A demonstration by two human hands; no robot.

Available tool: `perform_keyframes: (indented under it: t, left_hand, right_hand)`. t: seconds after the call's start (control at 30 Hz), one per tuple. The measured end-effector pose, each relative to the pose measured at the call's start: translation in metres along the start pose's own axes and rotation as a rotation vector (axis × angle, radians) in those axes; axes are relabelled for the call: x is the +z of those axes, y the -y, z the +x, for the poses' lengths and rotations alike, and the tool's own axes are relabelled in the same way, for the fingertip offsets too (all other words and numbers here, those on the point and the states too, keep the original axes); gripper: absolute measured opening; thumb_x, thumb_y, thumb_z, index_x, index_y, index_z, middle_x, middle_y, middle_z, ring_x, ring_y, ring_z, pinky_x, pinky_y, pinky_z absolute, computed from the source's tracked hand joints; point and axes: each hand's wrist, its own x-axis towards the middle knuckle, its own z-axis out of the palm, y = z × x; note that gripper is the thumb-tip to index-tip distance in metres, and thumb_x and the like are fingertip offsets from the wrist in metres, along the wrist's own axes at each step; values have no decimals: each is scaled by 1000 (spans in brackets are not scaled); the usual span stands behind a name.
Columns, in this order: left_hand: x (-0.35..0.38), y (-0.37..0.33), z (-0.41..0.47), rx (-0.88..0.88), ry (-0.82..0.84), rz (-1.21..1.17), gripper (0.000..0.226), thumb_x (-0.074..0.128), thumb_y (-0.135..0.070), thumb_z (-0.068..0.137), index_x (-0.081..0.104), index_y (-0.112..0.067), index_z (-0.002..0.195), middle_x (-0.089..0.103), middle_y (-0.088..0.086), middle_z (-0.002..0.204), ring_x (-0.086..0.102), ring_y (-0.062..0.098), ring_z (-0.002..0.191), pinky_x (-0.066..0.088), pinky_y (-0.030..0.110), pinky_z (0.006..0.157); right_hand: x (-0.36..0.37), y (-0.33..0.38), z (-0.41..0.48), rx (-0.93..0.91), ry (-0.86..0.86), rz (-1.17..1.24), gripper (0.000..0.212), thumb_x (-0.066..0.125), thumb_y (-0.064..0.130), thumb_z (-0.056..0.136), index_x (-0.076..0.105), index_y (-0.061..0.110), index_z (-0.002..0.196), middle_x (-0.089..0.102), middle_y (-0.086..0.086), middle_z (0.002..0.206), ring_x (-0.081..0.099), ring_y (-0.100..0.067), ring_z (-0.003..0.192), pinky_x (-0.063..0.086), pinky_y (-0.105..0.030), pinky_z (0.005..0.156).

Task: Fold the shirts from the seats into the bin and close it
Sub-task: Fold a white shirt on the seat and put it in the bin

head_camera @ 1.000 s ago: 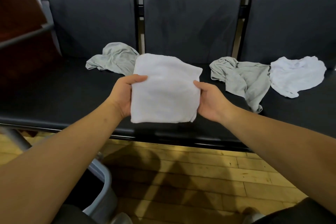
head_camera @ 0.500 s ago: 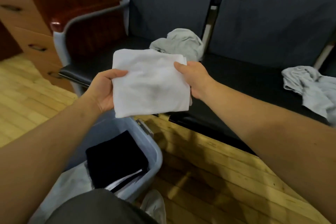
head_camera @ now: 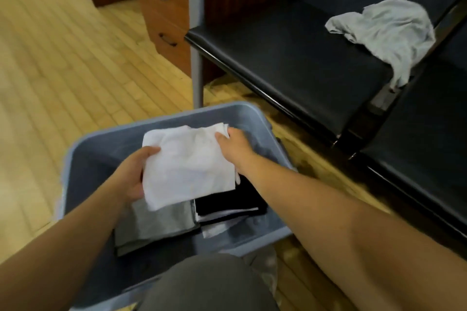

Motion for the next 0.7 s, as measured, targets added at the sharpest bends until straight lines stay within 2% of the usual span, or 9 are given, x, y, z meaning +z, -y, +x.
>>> perform_keyframes:
  t: [0.13, 0.23, 0.3, 0.37, 0.47, 0.5, 0.57, 0.63, 0.7]
  left_hand:
    - [-53, 33, 16, -52, -233, 62, 38, 67, -28, 90, 64, -12, 124, 71, 15, 118, 66, 37, 108, 53, 50, 90]
    - [-80, 47, 19, -79, -302, 118, 28, 66, -26, 90, 65, -12, 114, 71, 13, 111, 65, 35, 103, 53, 46, 81]
    - [-96, 48, 23, -45, -381, 194, 26, 65, -25, 92, 65, -9, 112, 68, 13, 110, 63, 34, 99, 52, 50, 89]
    - [-105, 45, 26, 53, -458, 432, 42, 64, -32, 89, 62, -1, 117, 63, 15, 106, 60, 35, 97, 50, 53, 94]
    - [-96, 33, 22, 179, -506, 764, 54, 63, -24, 94, 45, 1, 139, 57, 16, 128, 53, 37, 122, 43, 45, 96]
    - [-92, 27, 21, 208, -505, 815, 53, 61, -22, 96, 43, -3, 141, 56, 14, 132, 53, 38, 124, 43, 45, 95]
    - [-81, 10, 22, 266, -476, 914, 40, 58, -29, 91, 54, -12, 127, 64, 10, 118, 61, 34, 109, 48, 44, 84]
    - [-62, -15, 24, 299, -432, 938, 26, 56, -31, 89, 60, -15, 109, 69, 10, 103, 64, 29, 93, 52, 43, 78]
    - [-32, -44, 20, 349, -401, 922, 11, 55, -23, 93, 61, -16, 100, 71, 11, 97, 66, 30, 91, 55, 45, 86]
  right_hand:
    - [71, -36, 11, 113, 118, 4, 43, 55, 30, 99, 56, 3, 132, 57, -17, 136, 57, -34, 121, 48, -44, 102]
    - [108, -54, 18, 173, 173, 20, 43, 57, 29, 98, 55, 2, 131, 60, -14, 131, 60, -33, 116, 51, -40, 97]
    - [124, -56, 23, 190, 183, 10, 31, 58, 27, 97, 58, 1, 114, 61, -13, 113, 61, -29, 101, 50, -34, 84]
    - [131, -52, 23, 176, 161, -33, 18, 57, 25, 98, 52, 8, 94, 53, -11, 90, 54, -25, 79, 45, -28, 69]
    - [116, -37, 21, 85, 128, -155, 33, 54, 27, 98, 44, 13, 70, 41, -4, 63, 41, -20, 54, 32, -26, 49]
    - [105, -30, 21, 53, 117, -181, 39, 54, 27, 98, 40, 15, 64, 37, -3, 58, 39, -19, 52, 31, -27, 49]
    - [78, -12, 24, 16, 88, -164, 42, 55, 27, 96, 40, 16, 59, 40, -3, 57, 44, -22, 55, 40, -31, 55]
    - [47, 9, 25, -2, 54, -104, 34, 55, 28, 96, 49, 15, 65, 50, -6, 65, 55, -26, 68, 55, -42, 73]
    - [14, 28, 27, -16, 17, -73, 23, 55, 28, 96, 56, 16, 77, 55, -10, 78, 58, -26, 79, 56, -51, 88]
